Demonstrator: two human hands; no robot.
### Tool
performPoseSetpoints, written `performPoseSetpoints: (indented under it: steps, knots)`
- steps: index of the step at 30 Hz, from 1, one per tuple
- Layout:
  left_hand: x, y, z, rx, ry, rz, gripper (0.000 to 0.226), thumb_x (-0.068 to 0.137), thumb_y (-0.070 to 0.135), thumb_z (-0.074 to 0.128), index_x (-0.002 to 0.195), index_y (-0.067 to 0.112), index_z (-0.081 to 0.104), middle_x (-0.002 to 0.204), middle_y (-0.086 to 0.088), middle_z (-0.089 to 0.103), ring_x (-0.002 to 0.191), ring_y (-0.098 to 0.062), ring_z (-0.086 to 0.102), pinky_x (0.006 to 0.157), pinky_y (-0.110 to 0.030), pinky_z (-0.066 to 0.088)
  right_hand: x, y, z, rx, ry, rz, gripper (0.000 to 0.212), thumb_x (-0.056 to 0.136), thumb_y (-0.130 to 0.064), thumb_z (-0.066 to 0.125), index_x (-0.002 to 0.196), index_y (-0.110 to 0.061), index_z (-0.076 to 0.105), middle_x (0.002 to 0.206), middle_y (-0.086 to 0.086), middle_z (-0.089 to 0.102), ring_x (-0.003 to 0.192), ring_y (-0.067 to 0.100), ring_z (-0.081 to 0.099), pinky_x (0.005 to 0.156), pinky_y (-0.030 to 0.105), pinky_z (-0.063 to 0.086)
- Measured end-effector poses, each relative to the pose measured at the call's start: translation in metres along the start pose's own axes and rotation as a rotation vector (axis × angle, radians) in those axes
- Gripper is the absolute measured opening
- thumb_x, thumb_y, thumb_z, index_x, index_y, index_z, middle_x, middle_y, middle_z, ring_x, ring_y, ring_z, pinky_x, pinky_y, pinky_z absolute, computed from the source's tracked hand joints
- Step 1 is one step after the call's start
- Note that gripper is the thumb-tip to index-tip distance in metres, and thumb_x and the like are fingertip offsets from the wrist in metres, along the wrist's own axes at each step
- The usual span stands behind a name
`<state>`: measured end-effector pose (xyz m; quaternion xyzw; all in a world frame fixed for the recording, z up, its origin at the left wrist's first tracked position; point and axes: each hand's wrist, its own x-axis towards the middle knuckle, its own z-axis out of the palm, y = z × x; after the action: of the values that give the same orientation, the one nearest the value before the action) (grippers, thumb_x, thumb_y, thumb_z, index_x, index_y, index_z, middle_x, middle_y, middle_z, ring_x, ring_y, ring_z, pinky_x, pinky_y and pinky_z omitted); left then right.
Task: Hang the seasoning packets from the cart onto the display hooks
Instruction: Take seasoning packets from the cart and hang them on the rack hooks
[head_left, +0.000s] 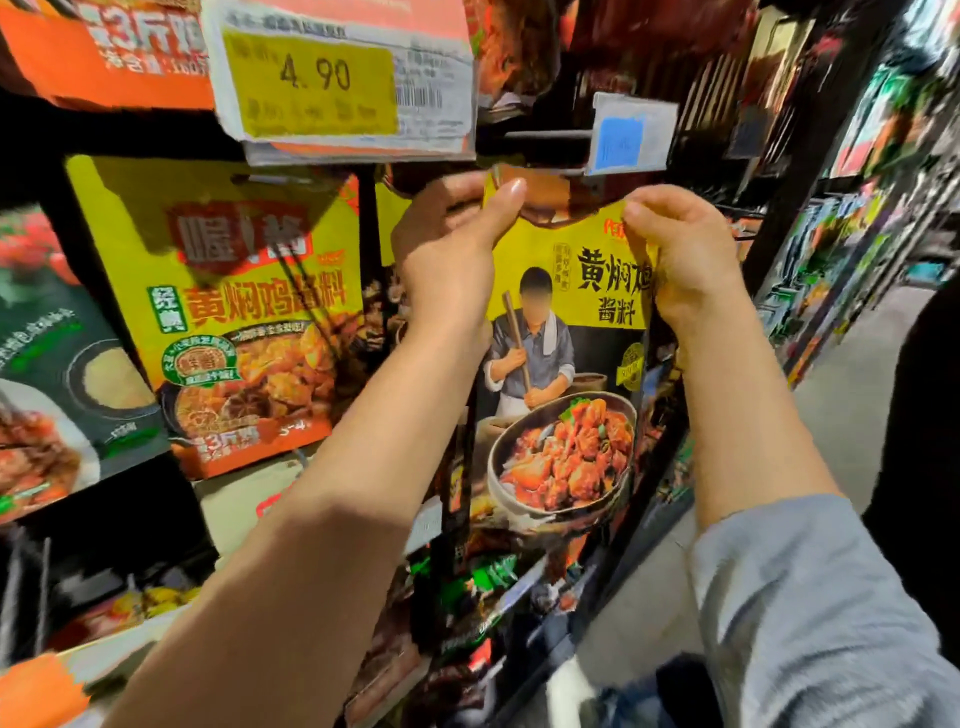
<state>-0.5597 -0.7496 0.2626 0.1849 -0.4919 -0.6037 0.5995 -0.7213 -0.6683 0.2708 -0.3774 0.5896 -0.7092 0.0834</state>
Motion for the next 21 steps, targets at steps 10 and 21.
performPoseSetpoints:
  steps: [10, 21]
  knots:
    - [0.009, 0.008, 0.011, -0.081, -0.011, -0.061, 0.015, 0.076, 0.008, 0.077, 0.078, 0.014, 0.064, 0.065, 0.007, 0.069, 0.072, -0.011, 0.066, 0.094, -0.036, 0.051, 0.017, -0.002, 0.005, 0.212, -0.153, -0.067, 0.028, 0.091, 0.005, 0.043, 0.115, -0.003, 0.056, 0.078, -0.006, 0.072, 0.066, 0.003, 0.065, 0.060, 0.019, 0.050]
    - [0.017, 0.007, 0.016, -0.027, 0.039, -0.040, 0.020, 0.069, 0.016, 0.082, 0.075, 0.018, 0.063, 0.072, -0.003, 0.067, 0.074, -0.017, 0.067, 0.089, -0.041, 0.053, 0.024, -0.008, 0.004, 0.243, -0.074, -0.109, 0.024, 0.084, 0.000, 0.063, 0.104, -0.011, 0.056, 0.093, -0.001, 0.069, 0.075, 0.009, 0.068, 0.060, 0.022, 0.052]
